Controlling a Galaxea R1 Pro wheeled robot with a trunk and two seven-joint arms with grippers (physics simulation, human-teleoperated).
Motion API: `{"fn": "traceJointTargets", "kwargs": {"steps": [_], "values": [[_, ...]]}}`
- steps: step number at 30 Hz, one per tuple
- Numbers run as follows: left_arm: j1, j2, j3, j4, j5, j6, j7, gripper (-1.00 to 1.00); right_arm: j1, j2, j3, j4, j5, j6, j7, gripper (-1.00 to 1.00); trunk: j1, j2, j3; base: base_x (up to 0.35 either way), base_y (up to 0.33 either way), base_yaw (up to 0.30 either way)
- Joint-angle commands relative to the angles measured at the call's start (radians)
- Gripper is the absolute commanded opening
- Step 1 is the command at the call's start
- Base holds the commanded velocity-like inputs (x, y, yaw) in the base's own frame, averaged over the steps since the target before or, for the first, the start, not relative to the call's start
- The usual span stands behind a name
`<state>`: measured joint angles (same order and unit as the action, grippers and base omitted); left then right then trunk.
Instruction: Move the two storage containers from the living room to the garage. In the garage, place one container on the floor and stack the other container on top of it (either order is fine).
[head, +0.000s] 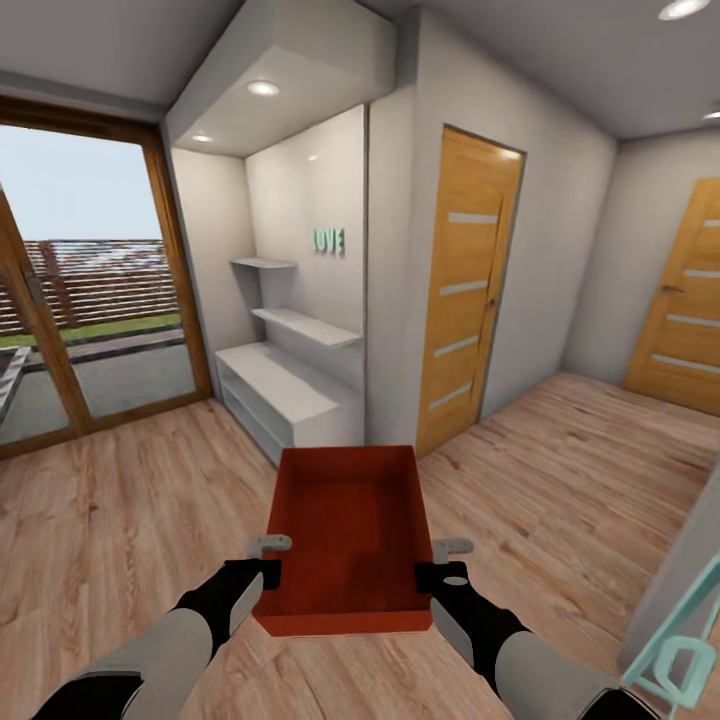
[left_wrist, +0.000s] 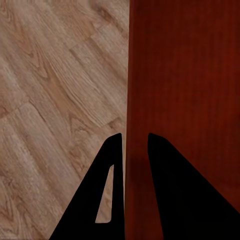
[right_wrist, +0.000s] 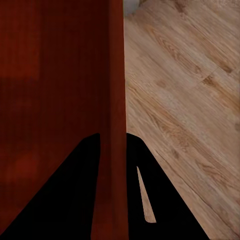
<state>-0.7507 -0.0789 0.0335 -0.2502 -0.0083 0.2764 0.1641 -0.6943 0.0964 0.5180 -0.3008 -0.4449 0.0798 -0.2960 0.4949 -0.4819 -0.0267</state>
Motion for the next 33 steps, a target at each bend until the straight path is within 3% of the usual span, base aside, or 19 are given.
{"fn": "traceJointTargets", "kwargs": {"steps": [1,33], "values": [[0.001,0.014,-0.001,0.000,0.007,0.006,0.005,-1.00,-0.002,-0.001,-0.016,-0.035,0.003,-0.015,-0.004,-1.00,0.001,-0.002,-0.002,0.324,0.000,-0.055],[0.001,0.014,-0.001,0.000,0.007,0.006,0.005,-1.00,-0.002,-0.001,-0.016,-0.035,0.003,-0.015,-0.005,-1.00,0.001,-0.002,-0.002,0.324,0.000,-0.230]]}}
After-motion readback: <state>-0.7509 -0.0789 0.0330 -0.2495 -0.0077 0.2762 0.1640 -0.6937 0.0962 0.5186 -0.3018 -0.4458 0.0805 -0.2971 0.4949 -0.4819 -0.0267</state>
